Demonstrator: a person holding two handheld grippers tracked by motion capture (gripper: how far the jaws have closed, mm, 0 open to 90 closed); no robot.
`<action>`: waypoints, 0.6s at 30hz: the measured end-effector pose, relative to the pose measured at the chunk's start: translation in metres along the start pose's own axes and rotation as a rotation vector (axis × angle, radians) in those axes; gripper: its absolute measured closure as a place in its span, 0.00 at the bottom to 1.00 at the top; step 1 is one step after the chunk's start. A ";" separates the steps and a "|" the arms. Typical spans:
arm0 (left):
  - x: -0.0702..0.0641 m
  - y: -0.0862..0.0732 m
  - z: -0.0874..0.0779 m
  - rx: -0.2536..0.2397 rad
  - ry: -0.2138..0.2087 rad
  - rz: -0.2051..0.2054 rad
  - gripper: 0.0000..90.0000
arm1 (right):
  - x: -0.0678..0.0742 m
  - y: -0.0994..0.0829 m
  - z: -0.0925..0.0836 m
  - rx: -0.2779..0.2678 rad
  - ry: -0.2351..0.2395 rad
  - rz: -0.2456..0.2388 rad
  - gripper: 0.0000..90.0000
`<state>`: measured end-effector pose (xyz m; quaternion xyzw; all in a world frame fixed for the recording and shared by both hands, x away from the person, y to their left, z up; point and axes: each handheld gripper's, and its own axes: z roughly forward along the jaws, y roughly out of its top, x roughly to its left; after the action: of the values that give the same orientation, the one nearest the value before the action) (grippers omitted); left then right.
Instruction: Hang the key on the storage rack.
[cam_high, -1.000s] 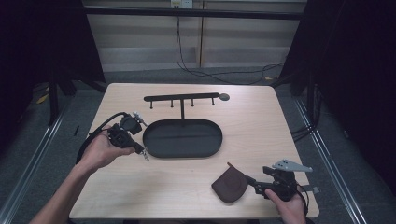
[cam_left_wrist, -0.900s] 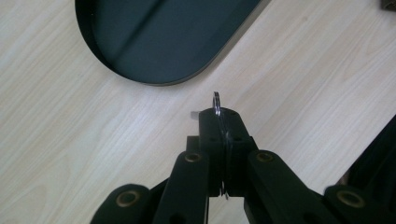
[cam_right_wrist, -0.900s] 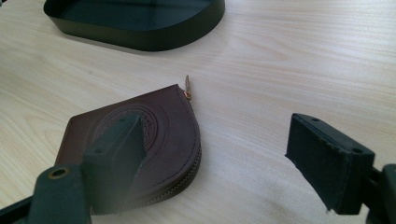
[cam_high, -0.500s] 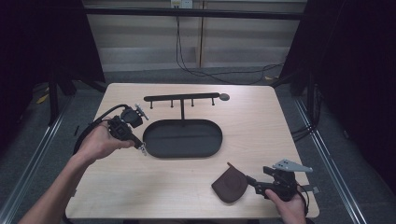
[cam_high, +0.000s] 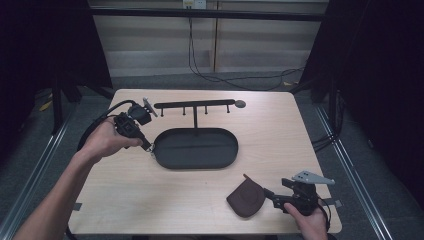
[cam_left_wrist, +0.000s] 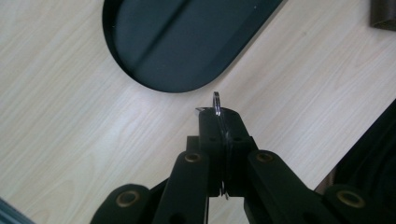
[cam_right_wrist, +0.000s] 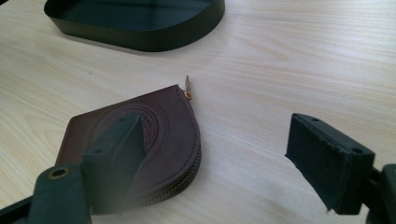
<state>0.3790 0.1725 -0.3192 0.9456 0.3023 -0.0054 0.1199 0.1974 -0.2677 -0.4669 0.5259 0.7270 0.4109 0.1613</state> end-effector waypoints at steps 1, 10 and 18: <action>0.000 0.001 -0.001 -0.003 0.002 -0.006 0.99 | 0.000 0.000 0.000 -0.001 0.000 -0.002 0.21; 0.004 0.015 -0.007 0.018 0.023 -0.012 0.99 | 0.000 0.000 0.000 -0.001 0.003 -0.003 0.21; 0.002 0.031 -0.018 0.023 0.032 0.001 0.99 | 0.000 0.000 0.000 0.000 0.003 0.003 0.21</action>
<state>0.3973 0.1533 -0.2947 0.9471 0.3035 0.0063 0.1041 0.1972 -0.2679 -0.4667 0.5263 0.7266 0.4119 0.1595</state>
